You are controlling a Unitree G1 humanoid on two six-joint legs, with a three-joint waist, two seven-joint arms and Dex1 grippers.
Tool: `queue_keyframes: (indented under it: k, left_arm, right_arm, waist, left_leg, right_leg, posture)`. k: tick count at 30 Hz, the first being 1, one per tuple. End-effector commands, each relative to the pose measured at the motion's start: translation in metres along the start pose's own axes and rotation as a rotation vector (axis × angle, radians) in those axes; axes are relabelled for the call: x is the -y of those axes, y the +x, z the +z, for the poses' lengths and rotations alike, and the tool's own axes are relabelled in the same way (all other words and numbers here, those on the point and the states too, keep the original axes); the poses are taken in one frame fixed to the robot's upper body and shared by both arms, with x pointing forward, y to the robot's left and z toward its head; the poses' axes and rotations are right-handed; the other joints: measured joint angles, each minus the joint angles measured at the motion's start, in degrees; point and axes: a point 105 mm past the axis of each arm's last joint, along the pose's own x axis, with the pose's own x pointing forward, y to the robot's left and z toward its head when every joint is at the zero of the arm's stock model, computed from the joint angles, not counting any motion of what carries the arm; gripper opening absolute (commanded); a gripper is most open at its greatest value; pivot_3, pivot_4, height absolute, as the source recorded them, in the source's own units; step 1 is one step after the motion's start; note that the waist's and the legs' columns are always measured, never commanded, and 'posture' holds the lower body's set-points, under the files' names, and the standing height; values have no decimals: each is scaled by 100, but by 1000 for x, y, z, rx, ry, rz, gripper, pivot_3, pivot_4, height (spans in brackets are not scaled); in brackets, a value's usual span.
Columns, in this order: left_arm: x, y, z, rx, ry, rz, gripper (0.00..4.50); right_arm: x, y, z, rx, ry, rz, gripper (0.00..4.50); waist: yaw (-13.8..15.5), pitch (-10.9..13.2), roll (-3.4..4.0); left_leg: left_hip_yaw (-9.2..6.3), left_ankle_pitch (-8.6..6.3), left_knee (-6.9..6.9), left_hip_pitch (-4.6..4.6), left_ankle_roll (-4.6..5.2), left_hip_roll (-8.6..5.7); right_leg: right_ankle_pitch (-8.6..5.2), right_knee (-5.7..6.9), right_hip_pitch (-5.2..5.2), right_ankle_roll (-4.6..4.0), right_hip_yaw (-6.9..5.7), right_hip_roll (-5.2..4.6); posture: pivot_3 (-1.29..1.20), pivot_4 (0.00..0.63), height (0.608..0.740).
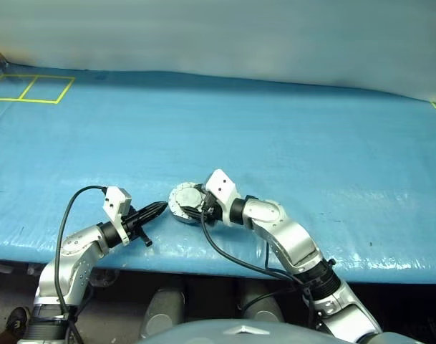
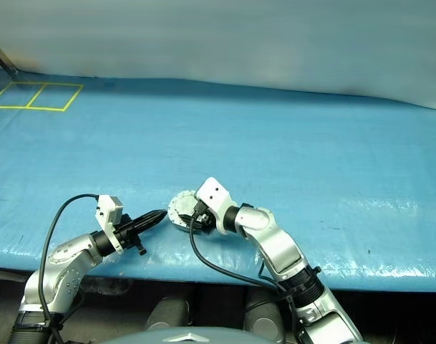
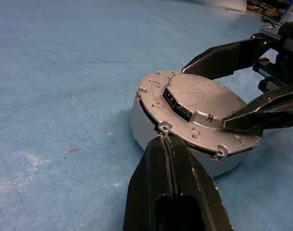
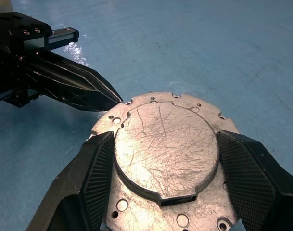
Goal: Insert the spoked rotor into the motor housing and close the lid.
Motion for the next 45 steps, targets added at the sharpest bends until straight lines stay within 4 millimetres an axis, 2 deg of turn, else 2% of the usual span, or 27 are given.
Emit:
queue_keyframes:
  k: [1, 9, 16, 20, 23, 26, 32, 40, 45]
  left_arm:
    - [0, 0, 7, 23, 31, 4, 0]
    - [0, -1, 7, 24, 30, 8, 0]
    - [0, 0, 7, 28, 29, 13, 0]
    - [-1, 1, 9, 48, 17, 20, 0]
    - [-1, 2, 14, 71, 6, 20, 0]
    - [-1, 2, 18, 94, -1, 15, 0]
    - [3, 5, 25, 133, -36, -17, 0]
    - [8, 16, 18, 80, -38, -55, 0]
    - [7, 21, 0, -43, 0, -41, 0]
  right_arm:
    - [-1, 2, -2, -5, -2, -4, 3047]
    - [-4, 5, -2, -19, 17, -5, 3047]
    - [-3, 4, -13, -80, -20, -12, 3047]
    - [2, 2, -27, -146, -78, -40, 3047]
    - [2, 2, -34, -162, -43, -47, 3047]
    - [0, 4, -29, -122, 37, -40, 3047]
    - [0, 4, -29, -127, 21, -41, 3047]
    - [1, 4, -28, -124, 7, -48, 3047]
    - [2, 2, -25, -111, 4, -55, 3047]
  waist:
    - [-2, 0, 0]
    - [-7, -1, 0]
    - [-9, -4, 0]
    - [-5, -8, 0]
    - [-1, -13, 3]
    - [2, -15, 0]
    - [-3, -15, 1]
    - [0, -15, 1]
    - [3, -16, 3]
  left_leg:
    - [0, 0, 0, 1, 0, 0]
    - [0, 0, 0, 2, 0, 1]
    - [0, 1, 1, 6, 0, 1]
    - [-1, 1, 1, 9, -1, 1]
    - [-1, 1, 1, 12, -1, 1]
    - [-3, 0, 1, 28, -1, 2]
    - [-3, -2, 0, 55, -4, 3]
    - [-3, -2, -2, 55, -4, 2]
    - [-3, -2, -4, 55, -4, 2]
  right_leg:
    - [0, 1, 0, 0, 0, 0]
    - [0, 3, 1, 0, 0, 1]
    - [0, 5, 3, 0, 0, 1]
    - [0, 4, 7, 0, 0, 1]
    - [0, 4, 11, 0, 0, 1]
    - [-1, 3, 28, -1, -2, 1]
    - [-4, 1, 55, -3, -1, -2]
    - [-4, 0, 55, -4, -2, -2]
    - [-4, 0, 54, -4, -2, -2]
  posture:
    - [0, 150, 740]
    - [0, 150, 740]
    - [0, 150, 740]
    - [0, 150, 740]
    - [0, 150, 740]
    - [0, 150, 740]
    - [0, 150, 740]
    - [0, 150, 740]
    - [0, 150, 740]
